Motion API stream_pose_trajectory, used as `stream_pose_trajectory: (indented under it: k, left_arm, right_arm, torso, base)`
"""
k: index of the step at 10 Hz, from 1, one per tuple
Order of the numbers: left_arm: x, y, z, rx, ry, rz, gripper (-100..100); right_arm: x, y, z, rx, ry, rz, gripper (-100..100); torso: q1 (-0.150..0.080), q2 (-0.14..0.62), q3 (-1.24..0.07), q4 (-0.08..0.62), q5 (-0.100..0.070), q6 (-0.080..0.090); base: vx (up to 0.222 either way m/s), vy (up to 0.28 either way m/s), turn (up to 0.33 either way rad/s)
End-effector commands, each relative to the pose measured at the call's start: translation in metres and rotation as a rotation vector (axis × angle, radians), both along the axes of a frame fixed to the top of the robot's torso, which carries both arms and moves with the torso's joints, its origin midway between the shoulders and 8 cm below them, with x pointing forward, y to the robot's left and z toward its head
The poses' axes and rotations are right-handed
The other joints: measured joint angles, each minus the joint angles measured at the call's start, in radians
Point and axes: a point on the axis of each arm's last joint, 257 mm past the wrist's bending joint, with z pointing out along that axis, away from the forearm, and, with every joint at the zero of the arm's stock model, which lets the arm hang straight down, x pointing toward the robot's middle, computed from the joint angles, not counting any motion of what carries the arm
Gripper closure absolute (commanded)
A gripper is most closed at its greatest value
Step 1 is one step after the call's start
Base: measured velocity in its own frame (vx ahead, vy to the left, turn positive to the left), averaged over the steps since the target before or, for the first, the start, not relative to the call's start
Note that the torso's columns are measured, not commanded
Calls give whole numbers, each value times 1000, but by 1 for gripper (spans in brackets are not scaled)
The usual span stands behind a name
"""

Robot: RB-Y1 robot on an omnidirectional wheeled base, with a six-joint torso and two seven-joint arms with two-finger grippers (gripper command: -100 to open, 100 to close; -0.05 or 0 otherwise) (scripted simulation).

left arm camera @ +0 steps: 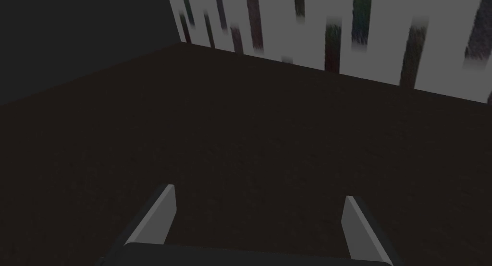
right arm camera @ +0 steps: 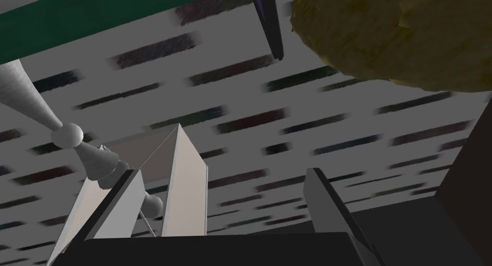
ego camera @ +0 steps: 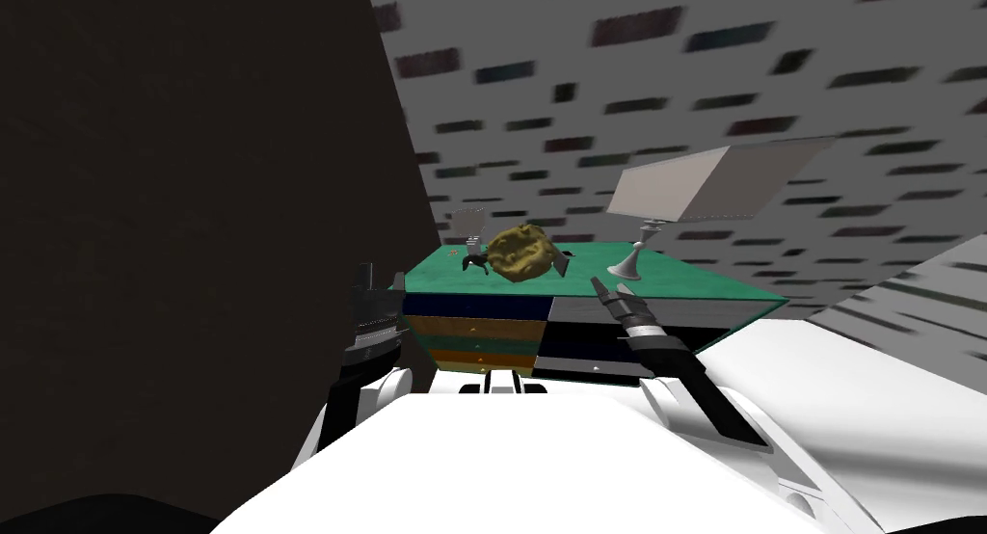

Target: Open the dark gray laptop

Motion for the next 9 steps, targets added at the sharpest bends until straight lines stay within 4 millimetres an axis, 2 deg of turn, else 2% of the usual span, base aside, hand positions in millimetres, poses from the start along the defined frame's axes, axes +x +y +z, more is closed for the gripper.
stream_pose_trajectory:
  k: [1, 2, 3, 5, 6, 7, 8, 9]
  left_arm:
    - [0, 0, 0, 0, 0, 0, 0]
    - [0, 0, 0, 0, 0, 0, 0]
    - [0, 0, 0, 0, 0, 0, 0]
    - [0, 0, 0, 0, 0, 0, 0]
    - [0, 0, 0, 0, 0, 0, 0]
    - [0, 0, 0, 0, 0, 0, 0]
    - [0, 0, 0, 0, 0, 0, 0]
    - [0, 0, 0, 0, 0, 0, 0]
  right_arm:
    - [0, -15, -5, -82, 38, -45, -100]
    - [0, -15, -5, -106, 41, -51, -100]
    - [-1, -27, -11, -146, 72, -80, -100]
    - [-1, -27, -11, -184, 77, -90, -100]
    - [-2, -40, -16, -235, 111, -121, -100]
    - [-2, -40, -16, -261, 114, -128, -100]
    - [-3, -53, -21, -301, 148, -155, -100]
    - [-3, -53, -21, -330, 152, -162, -100]
  torso:
    - [-1, 0, 0, 0, 0, 0]
    - [0, 0, 0, 0, 0, -1]
    - [0, 0, 0, 0, 0, 0]
    - [0, 0, 0, 0, 0, 0]
    - [-1, 0, 0, 0, 0, 0]
    - [0, 0, 0, 0, 0, -1]
    - [0, 0, 0, 0, 0, 0]
    - [1, 0, 0, 0, 0, -1]
  base:
    - [-1, 29, 174]
    - [0, 24, 89]
    - [2, 44, 145]
    - [5, 25, 32]
    - [1, 25, 158]
    - [2, 26, 101]
    - [2, 33, 158]
    - [1, 29, 77]
